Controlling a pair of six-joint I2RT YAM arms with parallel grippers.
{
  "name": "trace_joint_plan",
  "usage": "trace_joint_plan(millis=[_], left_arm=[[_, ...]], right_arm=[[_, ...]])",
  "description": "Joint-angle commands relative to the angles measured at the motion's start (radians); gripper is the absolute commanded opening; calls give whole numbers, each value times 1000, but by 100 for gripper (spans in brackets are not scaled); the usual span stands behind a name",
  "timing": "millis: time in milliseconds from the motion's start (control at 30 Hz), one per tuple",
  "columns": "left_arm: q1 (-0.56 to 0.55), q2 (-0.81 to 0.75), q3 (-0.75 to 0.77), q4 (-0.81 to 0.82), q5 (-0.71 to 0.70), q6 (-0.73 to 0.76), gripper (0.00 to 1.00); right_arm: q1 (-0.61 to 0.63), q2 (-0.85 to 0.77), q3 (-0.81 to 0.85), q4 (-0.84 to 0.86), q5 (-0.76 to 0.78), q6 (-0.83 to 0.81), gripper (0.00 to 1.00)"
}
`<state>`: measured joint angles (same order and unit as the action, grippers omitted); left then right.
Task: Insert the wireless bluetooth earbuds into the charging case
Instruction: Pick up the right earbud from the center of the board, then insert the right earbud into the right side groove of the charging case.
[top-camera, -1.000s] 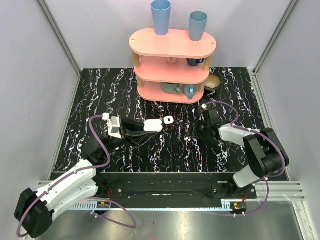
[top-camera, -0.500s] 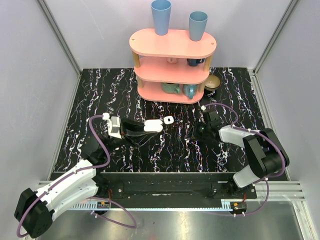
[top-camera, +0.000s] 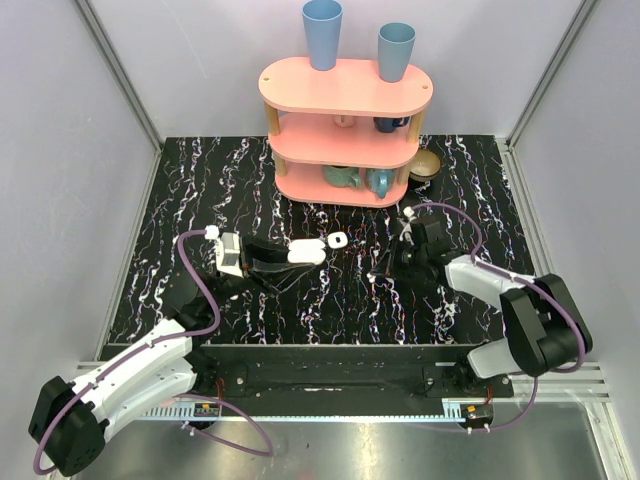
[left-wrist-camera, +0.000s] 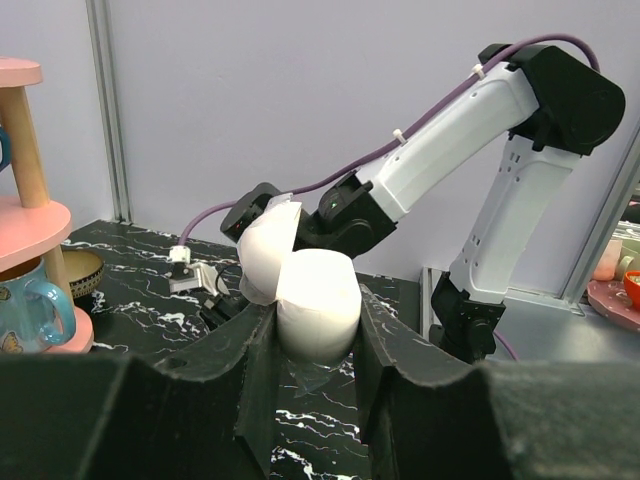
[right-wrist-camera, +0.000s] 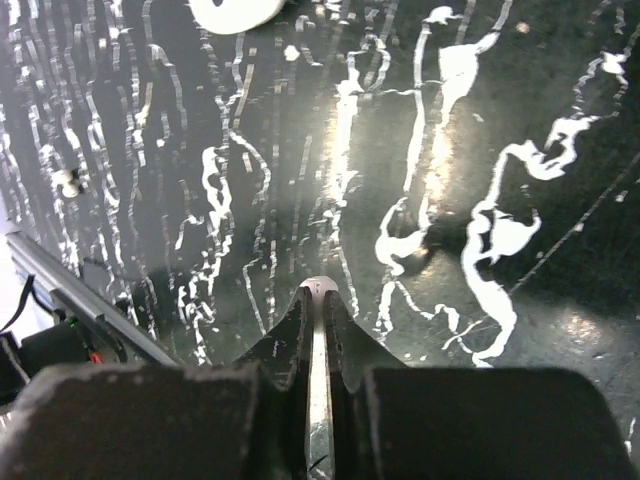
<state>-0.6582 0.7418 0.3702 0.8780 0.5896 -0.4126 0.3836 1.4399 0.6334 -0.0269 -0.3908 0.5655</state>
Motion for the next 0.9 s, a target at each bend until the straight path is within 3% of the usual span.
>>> trace_joint_plan(millis=[0,267,400,867], left_arm=[[6,-4,7,65,-8,-5,0],[8,-2,38,-49,4,21,0],[20,30,62,-79,84,35,0],[43,185,96,173,297,-141,0]], right_arm=[[3,-96,25,-1,-92,-47,2],[3,-392,135,-110,-233,-204,0],[3,-470,207,-131,-328,-230,0],[21,-566,485,-333,-635,-355,0]])
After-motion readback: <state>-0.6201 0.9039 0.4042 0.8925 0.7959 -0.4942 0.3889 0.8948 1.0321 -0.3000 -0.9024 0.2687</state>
